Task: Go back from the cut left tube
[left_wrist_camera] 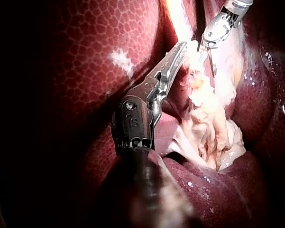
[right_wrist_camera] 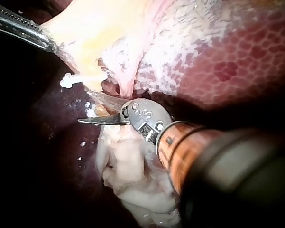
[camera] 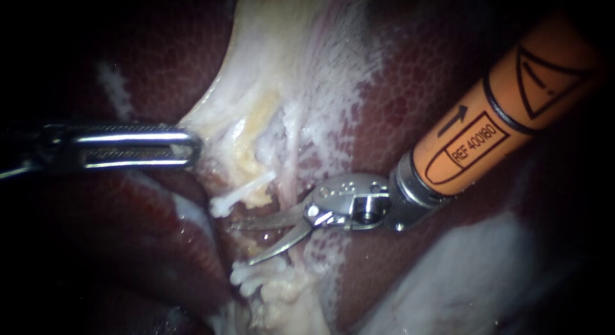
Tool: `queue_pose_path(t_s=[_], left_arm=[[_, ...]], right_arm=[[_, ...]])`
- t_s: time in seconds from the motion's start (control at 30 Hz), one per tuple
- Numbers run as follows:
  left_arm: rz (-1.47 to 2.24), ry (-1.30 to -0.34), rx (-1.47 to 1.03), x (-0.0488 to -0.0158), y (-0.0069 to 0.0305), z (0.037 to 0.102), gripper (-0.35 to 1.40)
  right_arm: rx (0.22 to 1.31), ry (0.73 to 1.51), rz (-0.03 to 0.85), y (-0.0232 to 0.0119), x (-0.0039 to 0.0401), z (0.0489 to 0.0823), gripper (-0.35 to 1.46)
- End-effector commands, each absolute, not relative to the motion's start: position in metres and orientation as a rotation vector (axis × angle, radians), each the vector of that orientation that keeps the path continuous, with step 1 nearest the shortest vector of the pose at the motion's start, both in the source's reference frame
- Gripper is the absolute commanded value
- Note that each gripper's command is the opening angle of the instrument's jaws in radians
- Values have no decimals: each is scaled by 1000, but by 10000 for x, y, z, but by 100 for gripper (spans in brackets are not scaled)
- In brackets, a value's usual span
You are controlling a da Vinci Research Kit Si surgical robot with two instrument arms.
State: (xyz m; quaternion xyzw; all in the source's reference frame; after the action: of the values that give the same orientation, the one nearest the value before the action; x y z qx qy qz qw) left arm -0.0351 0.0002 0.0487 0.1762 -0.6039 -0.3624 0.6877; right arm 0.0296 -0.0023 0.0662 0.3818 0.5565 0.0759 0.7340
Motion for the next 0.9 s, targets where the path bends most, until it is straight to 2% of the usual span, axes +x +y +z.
queue_pose_path(t_s=[0.03,0.27,0.53,0.63,0.9], left_arm=[[-811,-1352,394,-351,2,487,-35],[-811,-1352,394,-351,2,487,-35],[-811,-1352,395,-351,2,488,-35],[-810,-1352,395,-351,3,488,-35],[-810,-1352,395,-351,3,489,-35]], right_arm=[[829,1226,166,-21,292,660,61],[745,1240,165,-4,251,647,73],[599,1251,145,13,207,635,96],[550,1250,136,17,197,632,106],[455,1237,126,27,176,622,116]])
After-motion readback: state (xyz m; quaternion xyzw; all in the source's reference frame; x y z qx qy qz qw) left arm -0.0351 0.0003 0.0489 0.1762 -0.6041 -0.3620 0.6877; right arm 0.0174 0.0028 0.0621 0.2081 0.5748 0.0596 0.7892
